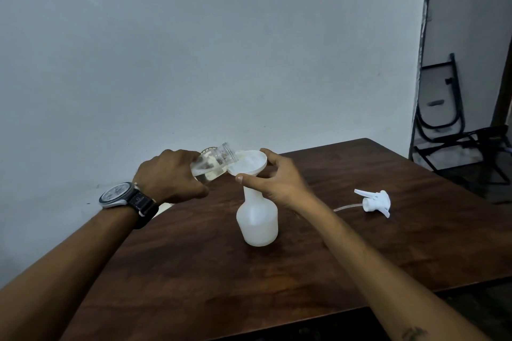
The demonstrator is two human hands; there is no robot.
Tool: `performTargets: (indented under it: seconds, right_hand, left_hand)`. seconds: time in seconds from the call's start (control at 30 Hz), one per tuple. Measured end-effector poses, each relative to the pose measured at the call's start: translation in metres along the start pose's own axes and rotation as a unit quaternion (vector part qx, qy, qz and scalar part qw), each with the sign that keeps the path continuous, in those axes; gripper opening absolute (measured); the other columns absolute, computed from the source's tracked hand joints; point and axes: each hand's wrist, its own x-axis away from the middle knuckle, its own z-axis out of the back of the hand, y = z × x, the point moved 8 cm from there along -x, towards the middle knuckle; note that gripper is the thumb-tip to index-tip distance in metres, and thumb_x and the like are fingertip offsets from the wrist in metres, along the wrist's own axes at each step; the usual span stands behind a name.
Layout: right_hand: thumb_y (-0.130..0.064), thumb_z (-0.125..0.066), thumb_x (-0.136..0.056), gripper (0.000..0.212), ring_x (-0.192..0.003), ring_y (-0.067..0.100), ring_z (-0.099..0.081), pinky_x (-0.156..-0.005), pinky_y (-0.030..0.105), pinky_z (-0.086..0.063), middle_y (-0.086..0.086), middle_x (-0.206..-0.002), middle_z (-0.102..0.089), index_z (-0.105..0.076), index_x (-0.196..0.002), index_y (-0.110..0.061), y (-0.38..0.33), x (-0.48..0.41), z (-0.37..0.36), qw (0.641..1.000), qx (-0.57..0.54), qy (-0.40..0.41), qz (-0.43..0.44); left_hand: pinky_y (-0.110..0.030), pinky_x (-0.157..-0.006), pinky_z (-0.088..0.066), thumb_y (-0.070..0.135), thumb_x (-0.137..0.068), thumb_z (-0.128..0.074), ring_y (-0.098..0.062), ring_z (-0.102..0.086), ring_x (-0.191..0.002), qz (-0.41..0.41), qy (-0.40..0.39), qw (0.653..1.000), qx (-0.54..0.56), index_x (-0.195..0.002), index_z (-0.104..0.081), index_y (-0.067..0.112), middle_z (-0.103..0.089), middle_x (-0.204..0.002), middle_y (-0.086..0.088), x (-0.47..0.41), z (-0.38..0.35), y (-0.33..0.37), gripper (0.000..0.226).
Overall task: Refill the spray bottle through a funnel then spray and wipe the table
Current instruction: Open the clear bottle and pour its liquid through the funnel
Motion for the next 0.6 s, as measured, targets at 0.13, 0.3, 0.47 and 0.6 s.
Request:
performTargets:
  seconds: [0.13,0.3,0.47,0.6]
  right_hand:
    - [-0.045,-0.092,-0.066,0.044,-0.099,0.020,-0.077,-0.083,0.042,-0.061,-0.005,-0.103,-0.080,-0.072,-0.102,-0.031,0.0001,0.0004,0.0001,1.000,-0.002,0.004,-0.001]
    - [-0.045,-0.093,-0.067,0.044,-0.099,0.020,-0.076,-0.072,0.033,-0.054,-0.004,-0.103,-0.080,-0.072,-0.103,-0.030,-0.0013,0.0012,0.0001,1.000,-0.012,0.004,-0.003]
    - [-0.044,-0.093,-0.068,0.041,-0.094,0.016,-0.074,-0.071,0.031,-0.052,-0.005,-0.101,-0.079,-0.072,-0.100,-0.030,-0.0009,0.0013,-0.0001,1.000,-0.010,0.003,-0.006]
    - [-0.044,-0.092,-0.068,0.039,-0.100,0.023,-0.075,-0.071,0.031,-0.052,-0.005,-0.102,-0.079,-0.071,-0.099,-0.030,-0.0002,0.0013,-0.0001,1.000,-0.008,0.006,-0.005]
  left_hand:
    - [-0.027,-0.061,-0.041,0.053,-0.058,-0.067,-0.021,-0.062,-0.078,0.001,0.008,1.000,-0.002,-0.082,-0.046,0.038,-0.060,-0.080,0.010,0.0011,0.0020,0.0015,0.035]
    - [-0.028,-0.062,-0.041,0.056,-0.052,-0.061,-0.021,-0.063,-0.078,0.002,0.004,1.000,-0.003,-0.078,-0.047,0.035,-0.060,-0.078,0.010,0.0019,0.0024,0.0019,0.036]
    - [-0.027,-0.062,-0.043,0.052,-0.061,-0.071,-0.020,-0.062,-0.078,0.004,0.018,1.000,-0.016,-0.091,-0.053,0.038,-0.060,-0.079,0.011,0.0018,0.0052,0.0026,0.038]
    - [-0.027,-0.062,-0.043,0.050,-0.064,-0.073,-0.019,-0.062,-0.077,0.005,0.024,0.999,-0.022,-0.090,-0.052,0.036,-0.060,-0.080,0.010,0.0030,0.0067,0.0032,0.036]
